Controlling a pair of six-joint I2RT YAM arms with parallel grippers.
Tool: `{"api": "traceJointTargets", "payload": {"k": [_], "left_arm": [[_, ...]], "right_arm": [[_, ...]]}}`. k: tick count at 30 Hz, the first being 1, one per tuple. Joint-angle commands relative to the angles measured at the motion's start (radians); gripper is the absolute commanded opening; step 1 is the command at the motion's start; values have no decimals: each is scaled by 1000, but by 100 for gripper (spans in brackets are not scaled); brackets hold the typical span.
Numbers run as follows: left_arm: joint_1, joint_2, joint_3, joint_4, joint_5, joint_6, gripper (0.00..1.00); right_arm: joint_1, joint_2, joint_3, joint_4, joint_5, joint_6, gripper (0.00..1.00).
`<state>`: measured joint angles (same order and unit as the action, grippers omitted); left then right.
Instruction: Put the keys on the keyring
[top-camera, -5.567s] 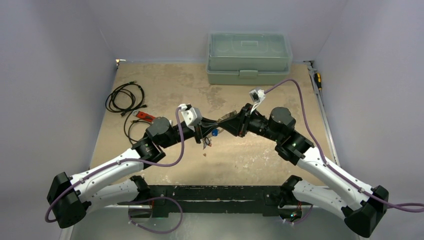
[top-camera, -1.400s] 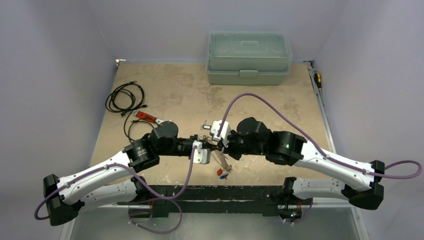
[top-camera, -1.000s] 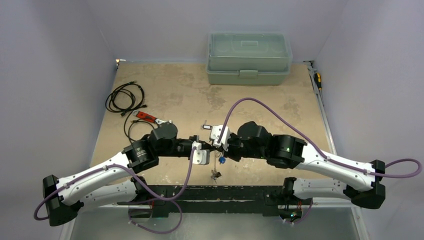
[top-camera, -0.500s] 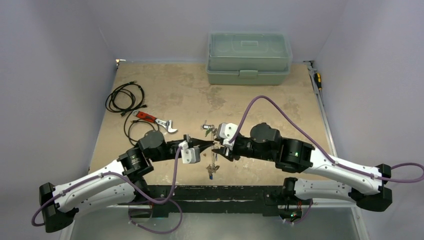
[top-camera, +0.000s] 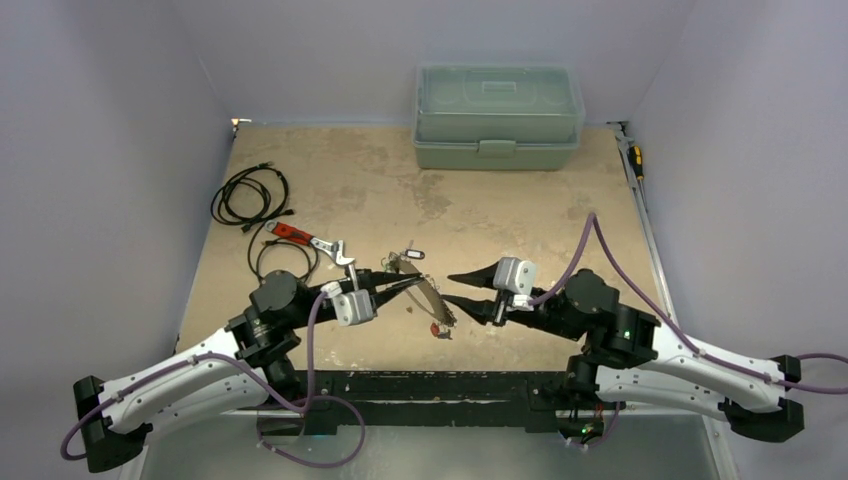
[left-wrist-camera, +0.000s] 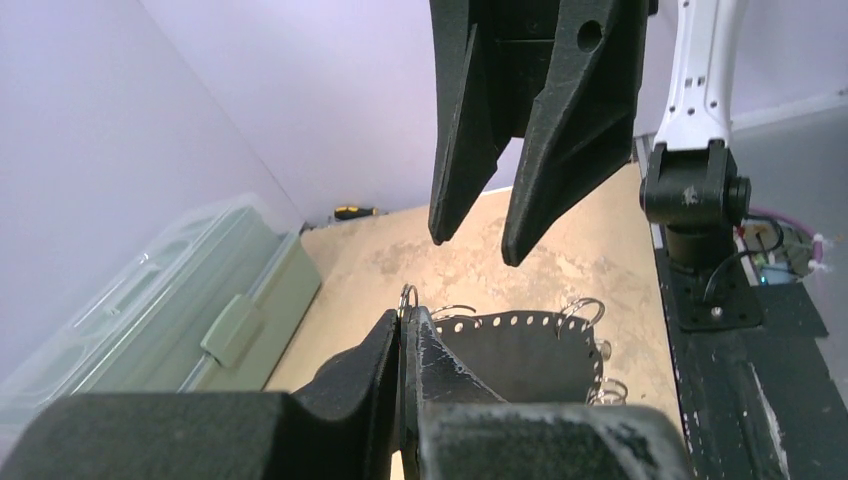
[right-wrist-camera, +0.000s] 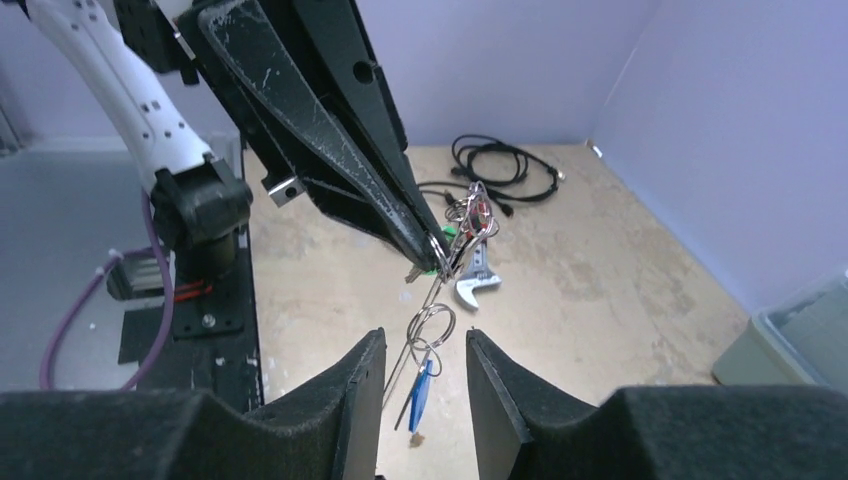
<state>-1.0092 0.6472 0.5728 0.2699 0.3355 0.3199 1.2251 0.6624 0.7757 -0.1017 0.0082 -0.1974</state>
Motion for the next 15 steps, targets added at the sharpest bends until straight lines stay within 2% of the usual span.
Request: {"api": "traceJointTargets", "payload": {"k": [1,8,15], "left_arm": [[4,-20,-8,156,29,-59,0],[4,-26,-13,175,56,-69,0],[4,-32,-14,178,56,-73,0]], "right_arm": [[4,2,-10,140,-7,12,37],[4,26,-16,218,-7,-10,34],[4,78,5,217,-30,-28,32]]}}
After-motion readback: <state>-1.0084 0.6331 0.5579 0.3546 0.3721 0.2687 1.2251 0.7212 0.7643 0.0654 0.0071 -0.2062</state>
